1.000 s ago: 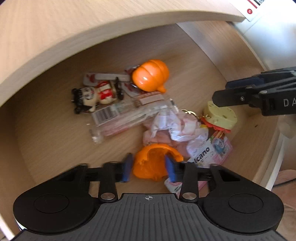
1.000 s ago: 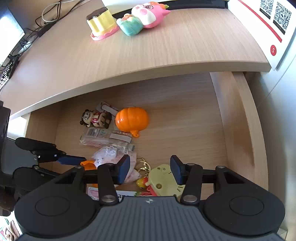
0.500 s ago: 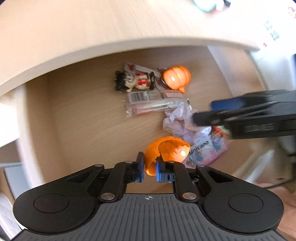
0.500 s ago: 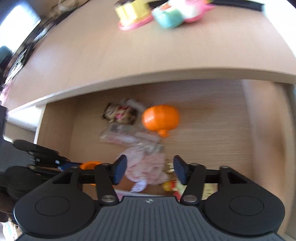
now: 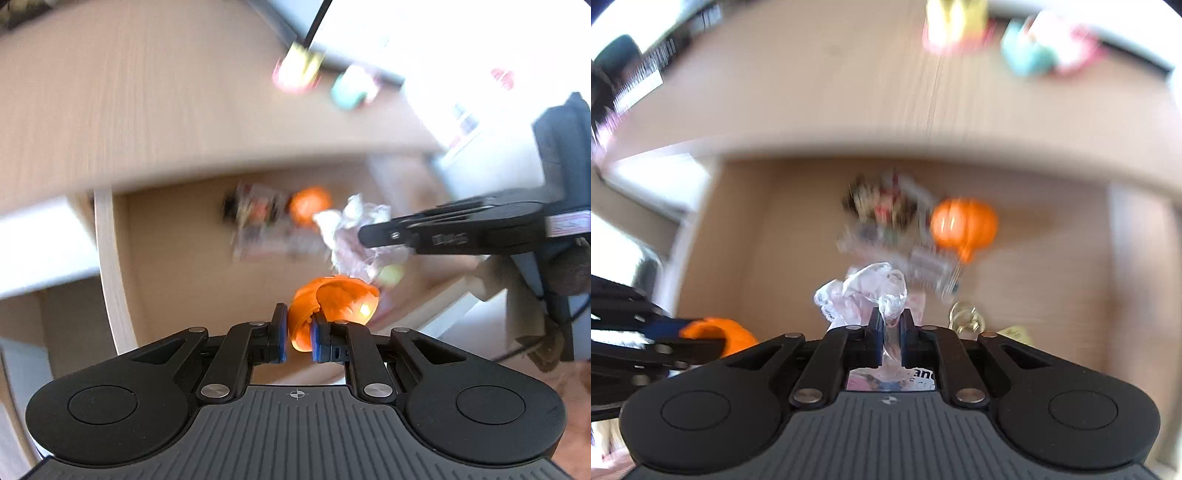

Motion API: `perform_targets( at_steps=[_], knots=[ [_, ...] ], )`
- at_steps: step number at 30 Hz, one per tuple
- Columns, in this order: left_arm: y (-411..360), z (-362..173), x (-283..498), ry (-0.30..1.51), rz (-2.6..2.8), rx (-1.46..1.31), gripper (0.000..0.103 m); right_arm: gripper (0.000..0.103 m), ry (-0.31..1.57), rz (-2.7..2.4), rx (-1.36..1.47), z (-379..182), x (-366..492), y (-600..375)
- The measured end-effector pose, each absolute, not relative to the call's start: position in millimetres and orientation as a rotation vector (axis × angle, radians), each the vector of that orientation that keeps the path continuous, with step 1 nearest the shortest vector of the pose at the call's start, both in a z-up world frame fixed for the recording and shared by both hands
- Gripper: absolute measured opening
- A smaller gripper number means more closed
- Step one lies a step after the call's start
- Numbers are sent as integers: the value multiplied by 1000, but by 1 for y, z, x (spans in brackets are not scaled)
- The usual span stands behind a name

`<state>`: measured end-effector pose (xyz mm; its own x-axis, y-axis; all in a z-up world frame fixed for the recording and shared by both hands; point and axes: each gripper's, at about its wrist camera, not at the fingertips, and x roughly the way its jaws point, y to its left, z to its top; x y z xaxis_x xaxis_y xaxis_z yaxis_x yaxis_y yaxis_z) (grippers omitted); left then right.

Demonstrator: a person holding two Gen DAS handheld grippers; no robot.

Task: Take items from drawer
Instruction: 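Carry the orange toy and plastic wrap onto the desk and open both grippers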

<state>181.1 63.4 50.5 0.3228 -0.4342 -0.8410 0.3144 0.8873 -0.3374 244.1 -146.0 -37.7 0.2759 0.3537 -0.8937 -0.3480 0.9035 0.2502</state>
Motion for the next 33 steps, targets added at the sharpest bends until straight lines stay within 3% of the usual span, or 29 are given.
perform_targets(
  at_steps=[7,12,21,24,33],
  knots=[
    [67,141,223,842,-454,-157,14,8,793,389,101,102,238,-196],
    [56,147,275,793,-389,-195,14,8,661,264,78,143,252,-223],
    [29,56,342,902,-347,-182,15,8,742,180,141,100,295,-246],
    [20,34,347,888,-321,-157,20,8,765,170,152,89,303,-250],
    [14,21,351,858,-300,-110,20,8,882,174,154,30,340,-237]
  ],
)
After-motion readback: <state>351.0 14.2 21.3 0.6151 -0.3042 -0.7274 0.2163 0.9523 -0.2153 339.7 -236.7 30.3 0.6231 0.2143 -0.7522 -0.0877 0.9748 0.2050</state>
